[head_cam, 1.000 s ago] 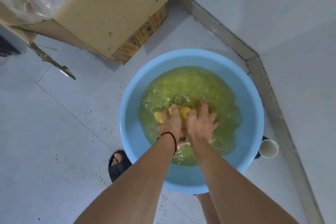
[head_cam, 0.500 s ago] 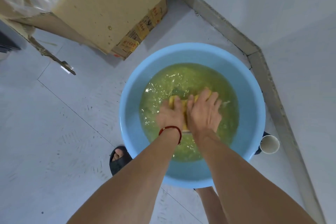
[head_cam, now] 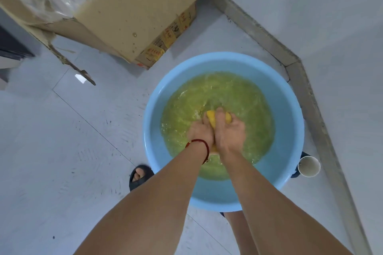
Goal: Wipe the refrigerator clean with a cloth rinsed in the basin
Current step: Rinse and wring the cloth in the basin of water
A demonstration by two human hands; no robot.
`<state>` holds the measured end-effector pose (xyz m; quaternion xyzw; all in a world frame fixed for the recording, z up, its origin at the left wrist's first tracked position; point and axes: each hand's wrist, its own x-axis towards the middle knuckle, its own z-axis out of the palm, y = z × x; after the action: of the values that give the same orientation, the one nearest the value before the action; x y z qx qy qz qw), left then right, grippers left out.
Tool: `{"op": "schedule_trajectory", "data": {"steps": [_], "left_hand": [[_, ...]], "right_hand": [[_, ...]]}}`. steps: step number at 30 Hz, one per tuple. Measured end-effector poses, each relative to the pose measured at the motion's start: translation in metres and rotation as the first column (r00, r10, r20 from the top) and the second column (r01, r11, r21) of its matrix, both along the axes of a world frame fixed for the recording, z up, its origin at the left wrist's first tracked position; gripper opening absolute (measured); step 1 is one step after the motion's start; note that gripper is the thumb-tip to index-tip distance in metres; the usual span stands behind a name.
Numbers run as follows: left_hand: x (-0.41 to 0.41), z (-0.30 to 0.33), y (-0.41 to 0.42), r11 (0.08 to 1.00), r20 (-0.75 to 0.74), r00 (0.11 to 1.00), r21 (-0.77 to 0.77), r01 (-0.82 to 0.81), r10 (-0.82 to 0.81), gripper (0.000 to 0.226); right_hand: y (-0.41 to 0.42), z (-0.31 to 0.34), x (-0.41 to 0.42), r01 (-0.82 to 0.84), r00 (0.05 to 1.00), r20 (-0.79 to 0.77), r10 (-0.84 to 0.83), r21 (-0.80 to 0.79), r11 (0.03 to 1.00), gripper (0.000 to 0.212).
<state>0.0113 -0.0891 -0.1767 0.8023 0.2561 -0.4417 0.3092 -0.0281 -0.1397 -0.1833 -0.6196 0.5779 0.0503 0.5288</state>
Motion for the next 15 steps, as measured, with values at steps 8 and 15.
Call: {"op": "schedule_trajectory", "data": {"steps": [8, 15], "left_hand": [[0.0, 0.079, 0.005, 0.955, 0.128, 0.99, -0.279, 0.098, -0.065, 0.043], [0.01, 0.153, 0.025, 0.742, 0.204, 0.874, -0.465, 0.482, -0.44, 0.017]], "right_hand": [[-0.044, 0.027, -0.023, -0.62, 0.752, -0.308, 0.583, -0.03, 0.784, 0.056], [-0.069, 0.097, -0.086, -0.601, 0.794, -0.053, 0.605, -0.215, 0.77, 0.078]]}}
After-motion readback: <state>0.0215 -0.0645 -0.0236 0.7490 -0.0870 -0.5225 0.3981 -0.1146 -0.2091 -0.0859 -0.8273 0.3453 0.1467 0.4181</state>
